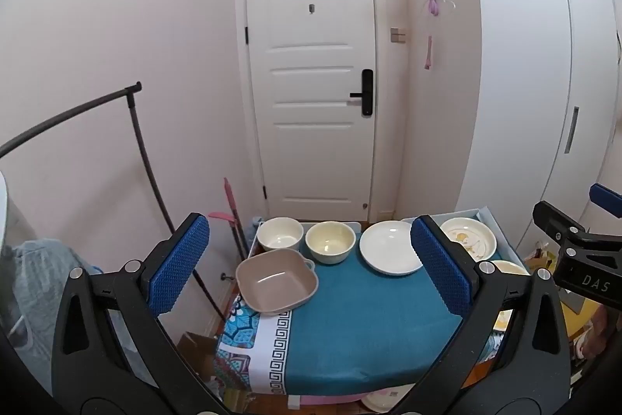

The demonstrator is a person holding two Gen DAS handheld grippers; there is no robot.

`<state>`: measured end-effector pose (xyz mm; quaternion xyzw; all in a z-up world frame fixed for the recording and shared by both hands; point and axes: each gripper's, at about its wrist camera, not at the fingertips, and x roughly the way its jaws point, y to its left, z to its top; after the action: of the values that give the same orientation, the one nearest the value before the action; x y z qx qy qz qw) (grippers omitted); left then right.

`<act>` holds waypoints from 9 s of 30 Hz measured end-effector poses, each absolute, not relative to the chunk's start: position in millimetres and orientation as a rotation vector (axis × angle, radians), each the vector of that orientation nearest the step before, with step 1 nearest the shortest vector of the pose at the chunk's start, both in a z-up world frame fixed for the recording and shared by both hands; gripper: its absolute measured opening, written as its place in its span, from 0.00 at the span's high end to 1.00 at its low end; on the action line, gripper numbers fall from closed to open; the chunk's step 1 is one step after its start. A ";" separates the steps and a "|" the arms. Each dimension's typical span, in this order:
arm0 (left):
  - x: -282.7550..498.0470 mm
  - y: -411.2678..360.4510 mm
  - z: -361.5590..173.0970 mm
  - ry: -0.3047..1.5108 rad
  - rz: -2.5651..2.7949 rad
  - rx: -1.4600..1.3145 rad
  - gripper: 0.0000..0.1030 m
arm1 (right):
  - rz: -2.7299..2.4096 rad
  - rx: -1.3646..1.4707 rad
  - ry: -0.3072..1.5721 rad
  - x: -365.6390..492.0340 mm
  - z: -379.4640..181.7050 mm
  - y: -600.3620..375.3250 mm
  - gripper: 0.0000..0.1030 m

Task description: Organize plates and bowls

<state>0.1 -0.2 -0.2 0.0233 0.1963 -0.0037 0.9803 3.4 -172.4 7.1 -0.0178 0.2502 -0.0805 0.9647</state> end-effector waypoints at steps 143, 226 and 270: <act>179.1 -190.0 -253.4 1.213 -0.338 0.107 0.76 | 0.090 0.296 1.173 117.9 -243.9 -446.7 0.87; 227.5 -70.5 -175.8 1.018 -0.053 -0.228 0.00 | 0.370 -0.160 1.047 241.5 -162.0 -375.0 0.00; 335.3 -87.6 -312.1 1.277 -0.080 -0.134 0.81 | 0.503 -0.048 1.376 351.4 -338.5 -351.1 0.84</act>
<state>335.3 -87.6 -312.1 -0.0627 0.5955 -0.0373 0.8000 351.4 -351.1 -338.5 -0.0218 0.6281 0.2298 0.7431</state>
